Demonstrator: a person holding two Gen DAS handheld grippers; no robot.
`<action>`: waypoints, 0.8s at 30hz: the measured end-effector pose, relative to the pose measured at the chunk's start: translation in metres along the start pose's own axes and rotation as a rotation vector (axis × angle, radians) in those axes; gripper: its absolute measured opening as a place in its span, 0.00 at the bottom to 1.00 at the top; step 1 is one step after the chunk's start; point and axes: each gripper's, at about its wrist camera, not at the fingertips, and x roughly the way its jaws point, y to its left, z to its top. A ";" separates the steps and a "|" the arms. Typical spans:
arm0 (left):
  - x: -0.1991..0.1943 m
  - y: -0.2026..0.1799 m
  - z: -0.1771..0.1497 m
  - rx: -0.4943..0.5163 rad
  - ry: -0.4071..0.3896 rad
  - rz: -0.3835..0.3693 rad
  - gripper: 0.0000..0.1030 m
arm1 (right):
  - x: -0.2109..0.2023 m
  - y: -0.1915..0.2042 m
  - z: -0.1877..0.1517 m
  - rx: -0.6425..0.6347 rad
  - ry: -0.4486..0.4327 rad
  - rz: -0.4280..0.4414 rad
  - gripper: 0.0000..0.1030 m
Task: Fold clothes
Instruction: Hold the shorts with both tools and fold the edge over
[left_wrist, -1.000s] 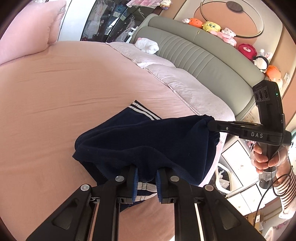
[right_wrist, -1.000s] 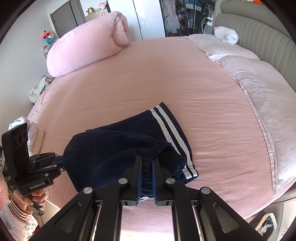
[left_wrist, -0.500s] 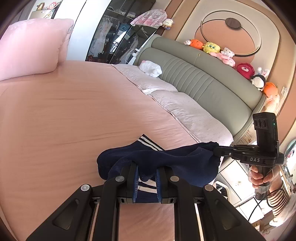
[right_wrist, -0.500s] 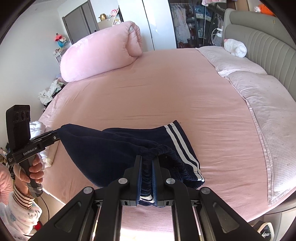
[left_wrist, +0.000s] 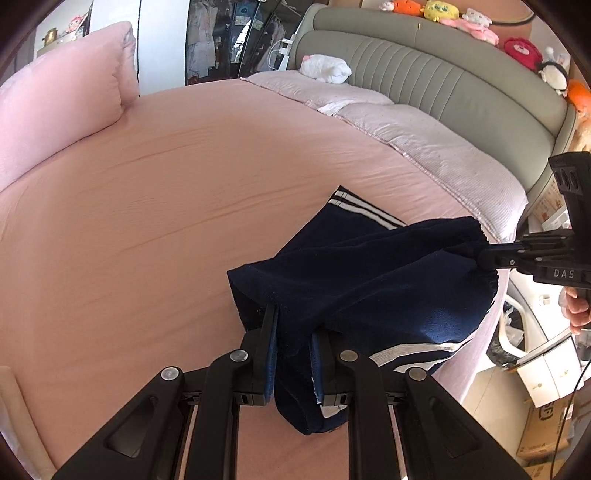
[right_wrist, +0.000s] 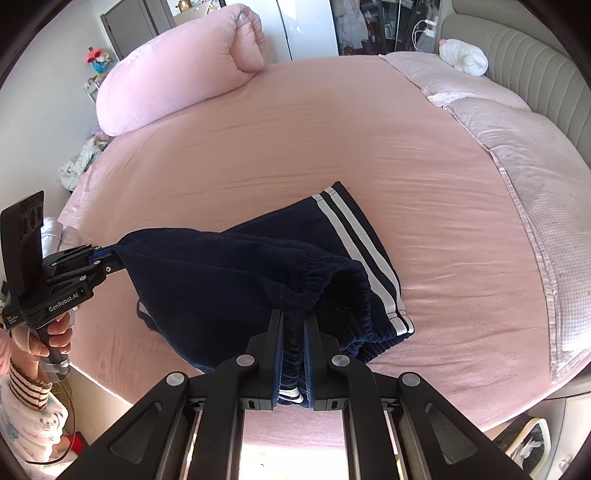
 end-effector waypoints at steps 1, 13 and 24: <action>0.005 -0.001 -0.001 0.006 0.009 0.003 0.13 | 0.005 -0.002 0.000 0.007 0.011 -0.003 0.08; 0.037 0.019 -0.016 -0.087 0.079 0.015 0.13 | 0.042 -0.024 -0.004 0.040 0.065 -0.034 0.08; 0.018 0.036 -0.024 -0.204 0.049 -0.032 0.14 | 0.037 -0.037 -0.009 0.085 0.049 -0.006 0.11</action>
